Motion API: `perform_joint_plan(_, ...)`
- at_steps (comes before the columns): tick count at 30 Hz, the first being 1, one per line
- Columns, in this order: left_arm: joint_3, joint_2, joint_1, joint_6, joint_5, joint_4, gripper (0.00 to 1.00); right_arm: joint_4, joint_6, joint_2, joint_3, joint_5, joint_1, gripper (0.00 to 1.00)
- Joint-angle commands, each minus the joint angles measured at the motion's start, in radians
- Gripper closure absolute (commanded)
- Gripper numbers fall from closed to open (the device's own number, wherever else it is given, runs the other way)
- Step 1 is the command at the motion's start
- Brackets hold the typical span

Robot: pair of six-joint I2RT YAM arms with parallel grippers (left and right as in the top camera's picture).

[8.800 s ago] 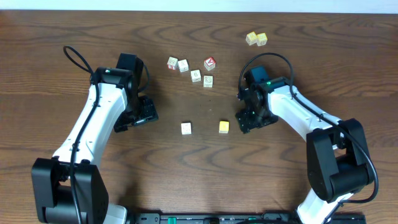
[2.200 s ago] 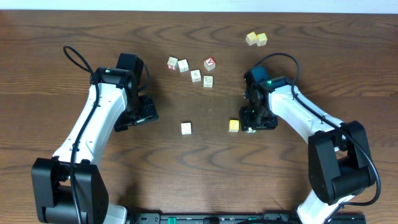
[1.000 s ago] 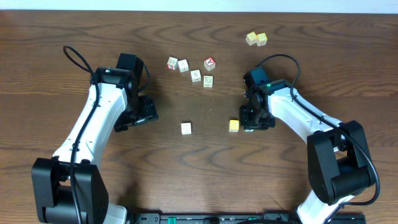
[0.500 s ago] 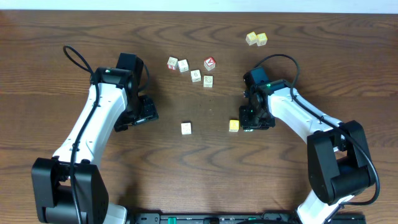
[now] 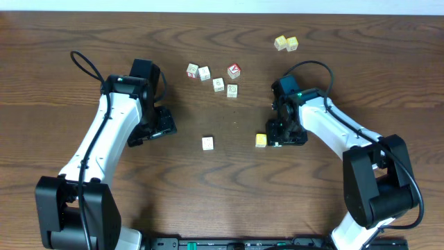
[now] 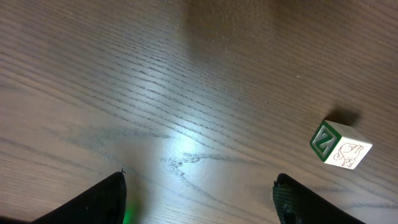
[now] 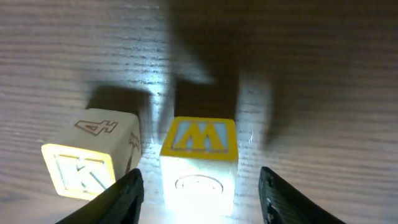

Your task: Lift 3 blocks

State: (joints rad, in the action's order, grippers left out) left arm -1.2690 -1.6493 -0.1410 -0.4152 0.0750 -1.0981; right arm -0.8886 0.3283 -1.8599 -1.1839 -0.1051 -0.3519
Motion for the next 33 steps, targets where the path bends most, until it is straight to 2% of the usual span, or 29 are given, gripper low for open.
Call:
perform_joint_plan(1, 0.004, -0.002, 0.001, -0.002, -0.012, 0.003, 0.24, -0.061, -0.014, 0.010, -0.103, -0.004, 0.013, 0.41)
perform_joint_plan(4, 0.004, -0.002, 0.001, -0.002, -0.012, 0.007, 0.24, -0.148, -0.024, 0.010, -0.189, 0.005, 0.040, 0.36)
perform_joint_plan(6, 0.004, -0.002, 0.001, -0.001, -0.012, 0.012, 0.25, -0.216, -0.028, 0.010, -0.254, 0.010, 0.073, 0.26)
perform_joint_plan(7, 0.005, -0.002, 0.000, -0.001, -0.011, 0.018, 0.28, -0.236, -0.030, 0.010, -0.274, 0.010, 0.088, 0.25)
perform_joint_plan(9, 0.010, -0.002, -0.001, 0.003, 0.011, 0.044, 0.45, -0.272, -0.030, 0.010, -0.307, 0.010, 0.130, 0.23)
perform_joint_plan(10, 0.017, -0.003, -0.001, 0.003, 0.034, 0.063, 0.58, -0.274, -0.030, 0.010, -0.308, 0.010, 0.142, 0.24)
perform_joint_plan(12, 0.041, -0.005, -0.001, 0.002, 0.082, 0.105, 0.81, -0.283, -0.030, 0.010, -0.305, 0.010, 0.179, 0.38)
perform_joint_plan(13, 0.053, -0.005, -0.001, 0.002, 0.099, 0.122, 0.87, -0.283, -0.030, 0.010, -0.303, 0.010, 0.188, 0.40)
perform_joint_plan(14, 0.067, -0.006, -0.001, 0.002, 0.116, 0.139, 0.88, -0.286, -0.030, 0.010, -0.301, 0.010, 0.196, 0.40)
perform_joint_plan(16, 0.103, -0.008, -0.001, 0.004, 0.171, 0.191, 0.83, -0.286, -0.030, 0.009, -0.299, 0.010, 0.207, 0.40)
perform_joint_plan(17, 0.132, -0.011, -0.003, 0.043, 0.255, 0.241, 0.58, -0.285, -0.030, 0.010, -0.299, 0.010, 0.208, 0.40)
perform_joint_plan(18, 0.145, -0.012, -0.005, 0.073, 0.306, 0.266, 0.44, -0.285, -0.030, 0.009, -0.299, 0.010, 0.208, 0.40)
perform_joint_plan(19, 0.162, -0.013, -0.011, 0.121, 0.391, 0.305, 0.37, -0.283, -0.030, 0.009, -0.299, 0.010, 0.208, 0.40)
perform_joint_plan(22, 0.163, -0.013, -0.048, 0.134, 0.431, 0.338, 0.31, -0.281, -0.030, 0.009, -0.299, 0.010, 0.208, 0.39)
perform_joint_plan(27, 0.121, -0.013, -0.148, 0.134, 0.303, 0.320, 0.21, -0.282, -0.030, 0.009, -0.299, 0.010, 0.208, 0.37)
perform_joint_plan(33, 0.119, -0.013, -0.255, 0.105, 0.133, 0.352, 0.19, -0.270, -0.028, 0.009, -0.299, -0.010, 0.206, 0.38)
